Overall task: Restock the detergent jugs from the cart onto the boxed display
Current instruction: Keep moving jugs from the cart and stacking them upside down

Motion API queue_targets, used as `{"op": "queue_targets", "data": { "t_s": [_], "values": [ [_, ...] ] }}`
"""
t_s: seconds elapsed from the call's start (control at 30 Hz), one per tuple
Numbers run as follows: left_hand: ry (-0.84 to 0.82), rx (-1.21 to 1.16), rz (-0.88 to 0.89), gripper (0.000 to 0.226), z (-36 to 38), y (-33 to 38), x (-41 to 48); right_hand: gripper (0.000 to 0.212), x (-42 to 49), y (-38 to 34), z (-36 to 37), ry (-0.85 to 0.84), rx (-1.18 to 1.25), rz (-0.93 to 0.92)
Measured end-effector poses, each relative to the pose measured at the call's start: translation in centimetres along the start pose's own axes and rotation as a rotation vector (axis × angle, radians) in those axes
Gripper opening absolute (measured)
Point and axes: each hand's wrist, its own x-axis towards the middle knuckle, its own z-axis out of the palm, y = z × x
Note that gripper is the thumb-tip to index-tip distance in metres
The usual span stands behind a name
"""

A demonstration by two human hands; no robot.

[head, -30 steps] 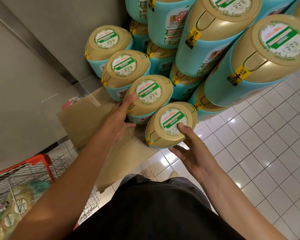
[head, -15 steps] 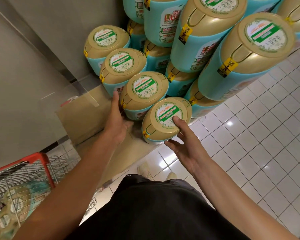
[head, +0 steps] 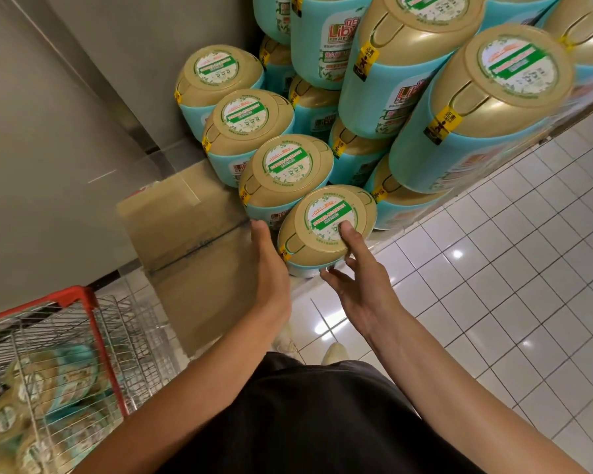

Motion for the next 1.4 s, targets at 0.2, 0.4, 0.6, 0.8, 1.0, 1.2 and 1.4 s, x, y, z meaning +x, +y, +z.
{"op": "queue_targets", "data": {
  "t_s": [0.2,0.4,0.6,0.8,1.0,1.2,1.4],
  "values": [
    [0.083,-0.095,0.038,0.075,1.3,-0.1,0.4,0.033,-0.4,-0.2,-0.6,-0.055,-0.037,0.011],
    [0.166,-0.089,0.197,0.039,-0.2,-1.2,-2.8,0.052,-0.3,-1.2,-5.0,-0.120,-0.050,0.134],
    [0.352,0.018,0.410,0.044,-0.6,-5.1,-11.7,0.026,-2.2,-3.5,-12.4,-0.214,-0.188,0.180],
    [0.305,0.144,0.544,0.032,-0.7,-11.3,-22.1,0.019,-5.6,-4.2,-19.7,-0.357,-0.396,0.124],
    [0.379,0.140,0.531,0.049,-2.7,-17.1,-31.5,0.016,-9.2,-2.3,-24.6,-0.526,-0.698,-0.018],
    [0.573,0.024,0.419,0.044,-8.8,-23.7,-41.5,0.021,-13.9,3.7,-26.7,-0.622,-0.921,-0.057],
    [0.722,-0.107,0.357,0.047,-16.6,-28.9,-53.4,0.021,-21.9,13.4,-27.7,-0.811,-1.078,0.050]
  ]
}}
